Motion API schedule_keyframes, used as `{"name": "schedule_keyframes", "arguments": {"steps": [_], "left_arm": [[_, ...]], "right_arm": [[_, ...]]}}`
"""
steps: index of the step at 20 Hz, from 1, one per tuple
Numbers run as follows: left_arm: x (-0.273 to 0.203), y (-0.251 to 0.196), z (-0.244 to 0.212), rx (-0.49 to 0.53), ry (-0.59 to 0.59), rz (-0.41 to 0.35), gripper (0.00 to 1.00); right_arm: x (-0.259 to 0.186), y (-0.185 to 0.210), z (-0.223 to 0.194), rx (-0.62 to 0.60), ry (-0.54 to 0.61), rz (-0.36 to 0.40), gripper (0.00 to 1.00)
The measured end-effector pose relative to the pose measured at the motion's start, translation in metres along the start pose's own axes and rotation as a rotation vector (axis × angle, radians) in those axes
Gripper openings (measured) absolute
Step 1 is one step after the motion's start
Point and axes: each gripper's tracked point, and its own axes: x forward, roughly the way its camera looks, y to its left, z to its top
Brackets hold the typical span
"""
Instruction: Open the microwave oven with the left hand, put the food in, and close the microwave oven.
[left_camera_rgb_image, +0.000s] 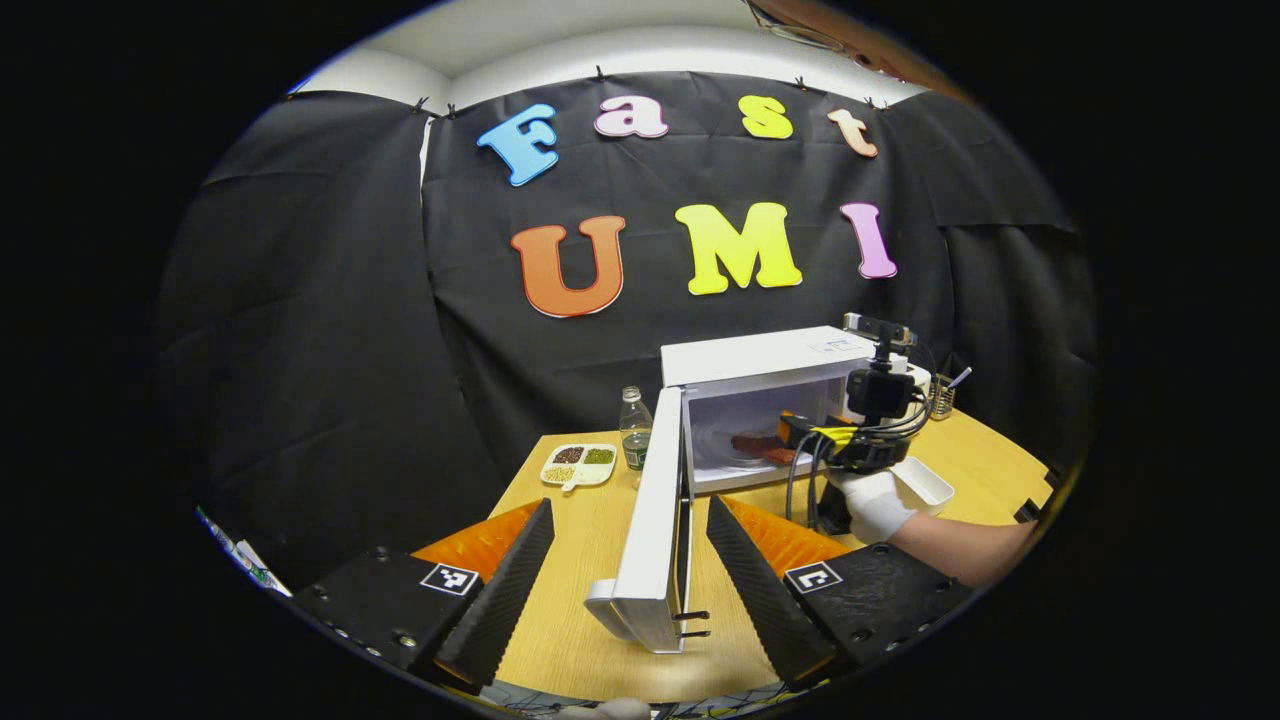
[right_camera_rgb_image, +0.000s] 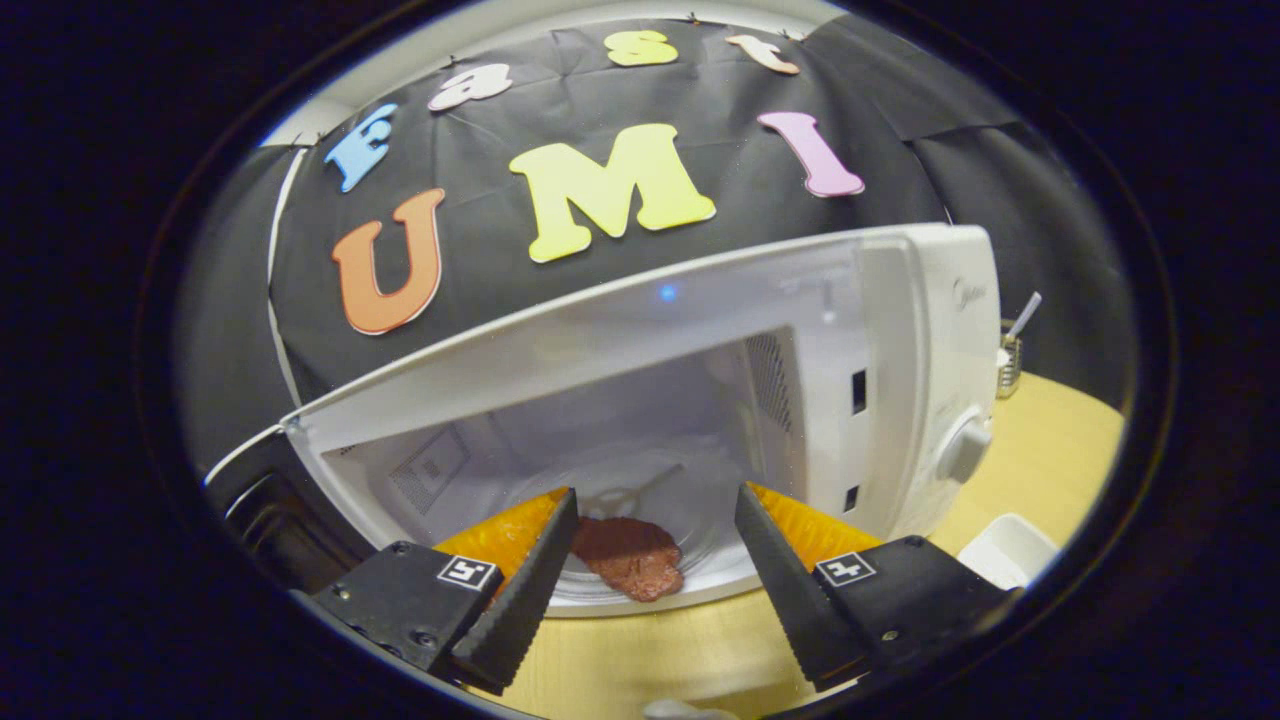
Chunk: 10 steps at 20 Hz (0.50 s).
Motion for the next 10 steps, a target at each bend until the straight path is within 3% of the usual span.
{"name": "schedule_keyframes", "arguments": {"steps": [1, 2, 3, 4, 5, 6, 7, 10], "left_arm": [[0.001, 0.002, 0.002, -0.001, -0.008, 0.002, 0.95], [0.000, 0.002, 0.004, -0.007, -0.015, 0.000, 0.95], [0.001, 0.004, 0.006, -0.016, -0.026, -0.002, 0.95], [-0.001, 0.008, 0.006, -0.023, -0.032, 0.007, 0.95], [-0.001, 0.015, 0.007, -0.029, -0.038, 0.021, 0.95], [-0.001, 0.021, 0.006, -0.036, -0.043, 0.032, 0.95], [0.000, 0.028, 0.004, -0.045, -0.048, 0.046, 0.95], [0.006, 0.052, -0.015, -0.075, -0.024, 0.087, 0.95]], "right_arm": [[-0.012, -0.003, 0.009, -0.014, 0.003, 0.014, 0.90], [-0.025, -0.007, 0.018, -0.030, 0.008, 0.022, 1.00], [-0.040, -0.011, 0.029, -0.049, 0.010, 0.028, 0.90], [-0.056, -0.015, 0.040, -0.083, 0.011, 0.041, 1.00], [-0.072, -0.022, 0.051, -0.119, 0.016, 0.046, 1.00], [-0.090, -0.030, 0.063, -0.143, 0.017, 0.055, 0.90], [-0.107, -0.040, 0.073, -0.154, 0.028, 0.058, 1.00], [-0.157, -0.075, 0.105, -0.201, 0.017, 0.042, 1.00]]}}
